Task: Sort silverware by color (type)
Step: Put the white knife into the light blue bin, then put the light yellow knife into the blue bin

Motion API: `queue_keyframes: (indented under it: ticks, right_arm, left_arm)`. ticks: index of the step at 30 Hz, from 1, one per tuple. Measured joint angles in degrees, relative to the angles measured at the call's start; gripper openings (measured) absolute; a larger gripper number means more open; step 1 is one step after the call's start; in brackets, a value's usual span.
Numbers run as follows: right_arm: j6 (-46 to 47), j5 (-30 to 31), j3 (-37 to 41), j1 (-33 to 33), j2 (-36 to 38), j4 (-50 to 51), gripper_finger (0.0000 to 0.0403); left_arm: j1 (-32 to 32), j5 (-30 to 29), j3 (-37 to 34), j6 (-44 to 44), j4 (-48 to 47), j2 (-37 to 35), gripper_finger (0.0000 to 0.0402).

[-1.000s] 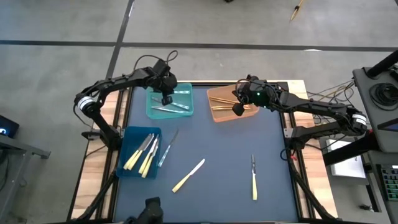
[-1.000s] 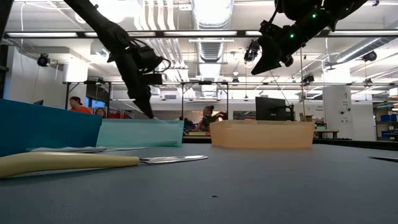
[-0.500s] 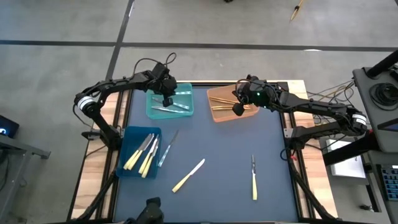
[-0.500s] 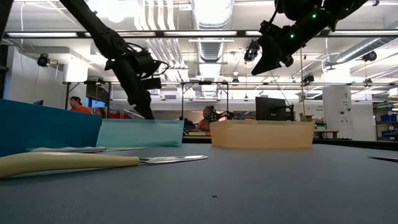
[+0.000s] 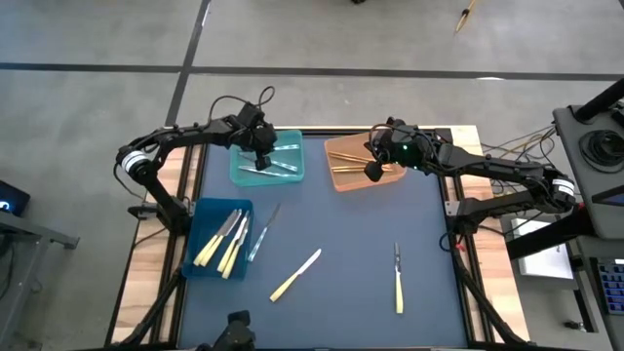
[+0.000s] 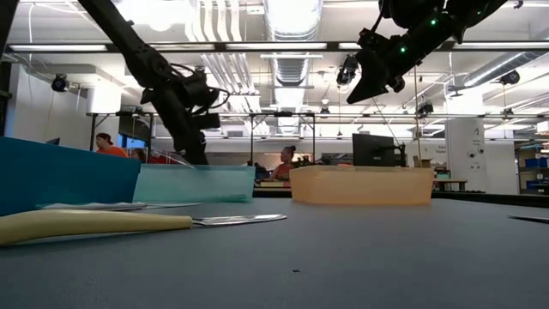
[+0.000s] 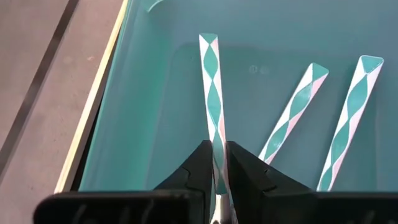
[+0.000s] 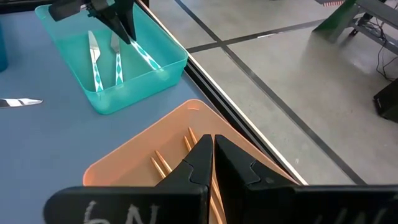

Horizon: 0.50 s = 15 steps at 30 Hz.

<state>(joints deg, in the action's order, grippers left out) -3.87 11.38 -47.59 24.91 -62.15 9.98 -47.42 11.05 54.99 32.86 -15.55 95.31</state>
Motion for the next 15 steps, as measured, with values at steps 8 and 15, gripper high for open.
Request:
queue_keyframes:
  ticks: [8, 15]
  right_arm:
    - [0.46, 0.0, 0.0, 0.0, -0.01, 0.0, 0.0009]
    - [1.58, 0.0, 0.0, -0.02, -0.02, 0.0, 0.0009]
  left_arm:
    - [-0.15, -2.62, -0.18, -0.15, 0.13, 0.02, 0.0038]
    - [-0.15, -2.73, -0.16, -2.38, 0.32, 0.02, 0.004]
